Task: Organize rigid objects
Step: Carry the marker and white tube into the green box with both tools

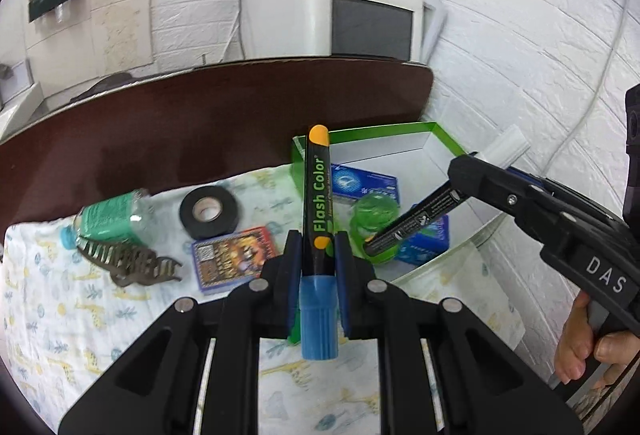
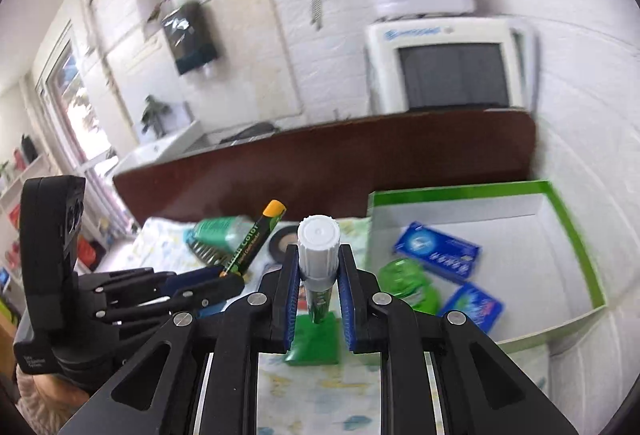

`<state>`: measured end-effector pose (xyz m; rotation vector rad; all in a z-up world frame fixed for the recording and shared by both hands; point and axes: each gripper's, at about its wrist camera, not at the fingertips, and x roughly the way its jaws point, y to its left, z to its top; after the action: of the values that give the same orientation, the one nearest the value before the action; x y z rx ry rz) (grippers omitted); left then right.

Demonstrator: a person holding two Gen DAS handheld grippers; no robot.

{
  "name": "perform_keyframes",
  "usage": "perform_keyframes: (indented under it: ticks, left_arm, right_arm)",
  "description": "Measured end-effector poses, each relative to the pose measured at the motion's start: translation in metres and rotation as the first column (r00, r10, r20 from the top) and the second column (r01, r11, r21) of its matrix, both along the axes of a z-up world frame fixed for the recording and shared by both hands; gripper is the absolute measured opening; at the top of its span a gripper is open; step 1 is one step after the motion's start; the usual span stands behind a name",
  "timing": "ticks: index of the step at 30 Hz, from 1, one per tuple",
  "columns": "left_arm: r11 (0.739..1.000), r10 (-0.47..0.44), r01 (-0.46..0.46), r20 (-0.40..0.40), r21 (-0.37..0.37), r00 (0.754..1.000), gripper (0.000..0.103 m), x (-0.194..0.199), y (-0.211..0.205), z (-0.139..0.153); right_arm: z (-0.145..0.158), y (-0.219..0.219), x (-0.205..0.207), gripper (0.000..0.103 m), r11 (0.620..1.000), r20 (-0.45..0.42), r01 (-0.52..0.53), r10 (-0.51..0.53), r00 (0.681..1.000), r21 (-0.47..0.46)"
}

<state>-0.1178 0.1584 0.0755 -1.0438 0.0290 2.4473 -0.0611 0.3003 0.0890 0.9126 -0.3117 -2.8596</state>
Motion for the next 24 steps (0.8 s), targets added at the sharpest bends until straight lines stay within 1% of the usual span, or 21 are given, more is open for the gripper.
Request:
perform_keyframes:
  ticks: [3,6,9,11,14,18,24]
  left_arm:
    - [0.999,-0.052,0.052,-0.002,-0.006,0.999,0.014,-0.007,0.036,0.006]
    - [0.995,-0.101,0.101,0.005,-0.012,0.995,0.014,-0.013,0.065,0.007]
    - [0.991,-0.128,0.128,0.008,-0.037,0.992,0.014,-0.022,0.092,0.006]
    - [0.988,-0.146,0.147,0.023,-0.040,0.989,0.014,-0.028,0.103,0.004]
    - [0.986,-0.158,0.159,0.037,-0.053,0.987,0.014,-0.037,0.119,0.000]
    - [0.982,-0.170,0.175,0.063,-0.068,0.983,0.014,-0.047,0.140,-0.007]
    - [0.976,-0.193,0.200,0.086,-0.089,0.977,0.014,-0.056,0.162,-0.021]
  right_arm:
    - [0.007,0.030,0.001,0.019,0.998,-0.001,0.056,-0.056,0.998,0.006]
    - [0.007,0.058,0.000,0.019,0.994,0.004,0.110,-0.110,0.994,0.020]
    - [0.004,0.084,0.000,0.019,0.986,0.001,0.167,-0.168,0.986,0.023]
    - [0.000,0.097,0.000,0.019,0.978,0.002,0.207,-0.207,0.978,0.028]
    - [-0.007,0.112,0.000,0.019,0.962,0.010,0.263,-0.265,0.964,0.074]
    - [-0.022,0.126,-0.005,0.019,0.945,0.053,0.306,-0.314,0.948,0.117]
    - [-0.043,0.142,-0.011,0.019,0.946,0.101,0.311,-0.320,0.942,0.094]
